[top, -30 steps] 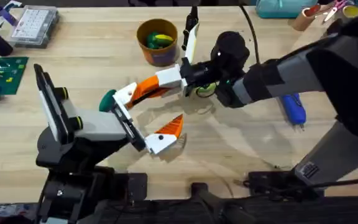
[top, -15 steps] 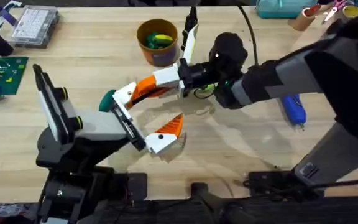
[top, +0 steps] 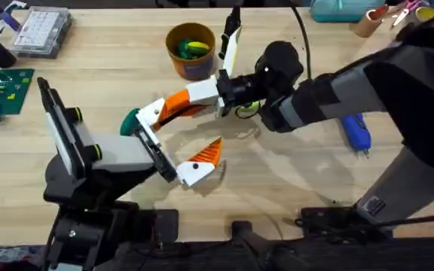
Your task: Pick up the gripper from the table and insert it into the empty holder that is missing its gripper. Then pick up a screw, insert it into the mounting hole, and use the screwdriver to tighten it. Finally, clean up the table by picking up the vegetable and placing it into the bucket.
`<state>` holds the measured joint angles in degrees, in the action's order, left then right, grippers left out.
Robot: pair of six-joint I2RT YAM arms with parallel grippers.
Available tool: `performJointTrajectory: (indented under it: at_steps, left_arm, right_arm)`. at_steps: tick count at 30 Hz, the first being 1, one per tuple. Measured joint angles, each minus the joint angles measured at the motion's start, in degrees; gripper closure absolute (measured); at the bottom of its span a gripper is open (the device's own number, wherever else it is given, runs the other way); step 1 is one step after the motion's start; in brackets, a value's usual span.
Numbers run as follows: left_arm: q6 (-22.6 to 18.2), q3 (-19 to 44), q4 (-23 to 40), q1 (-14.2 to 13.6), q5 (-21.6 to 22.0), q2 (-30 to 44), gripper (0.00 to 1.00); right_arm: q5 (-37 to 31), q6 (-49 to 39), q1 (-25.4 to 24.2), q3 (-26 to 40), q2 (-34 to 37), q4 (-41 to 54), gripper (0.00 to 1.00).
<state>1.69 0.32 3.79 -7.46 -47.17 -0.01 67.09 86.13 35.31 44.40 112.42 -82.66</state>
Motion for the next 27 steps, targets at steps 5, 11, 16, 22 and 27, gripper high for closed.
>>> performJointTrajectory:
  at_steps: [5,11,16,22,27]
  left_arm:
    - [0.1,0.0,0.1,0.0,-0.3,0.0,0.012]
    - [0.8,0.0,0.2,0.0,-1.0,0.0,0.012]
    - [1.6,0.0,0.3,-0.1,-1.6,0.0,0.012]
    - [1.6,0.0,0.4,-0.9,-4.2,0.0,0.012]
    - [1.6,0.0,0.5,-0.9,-4.5,0.0,0.012]
  right_arm:
    - [0.8,0.9,-0.3,0.0,0.1,-0.6,0.710]
    - [2.1,1.1,-0.7,0.0,0.0,-1.7,0.539]
    - [2.6,1.0,-1.0,0.0,0.0,-1.9,0.339]
    - [3.0,1.1,-1.3,0.0,0.0,-1.3,0.153]
    - [3.3,0.8,-1.7,0.0,0.0,-1.3,0.017]
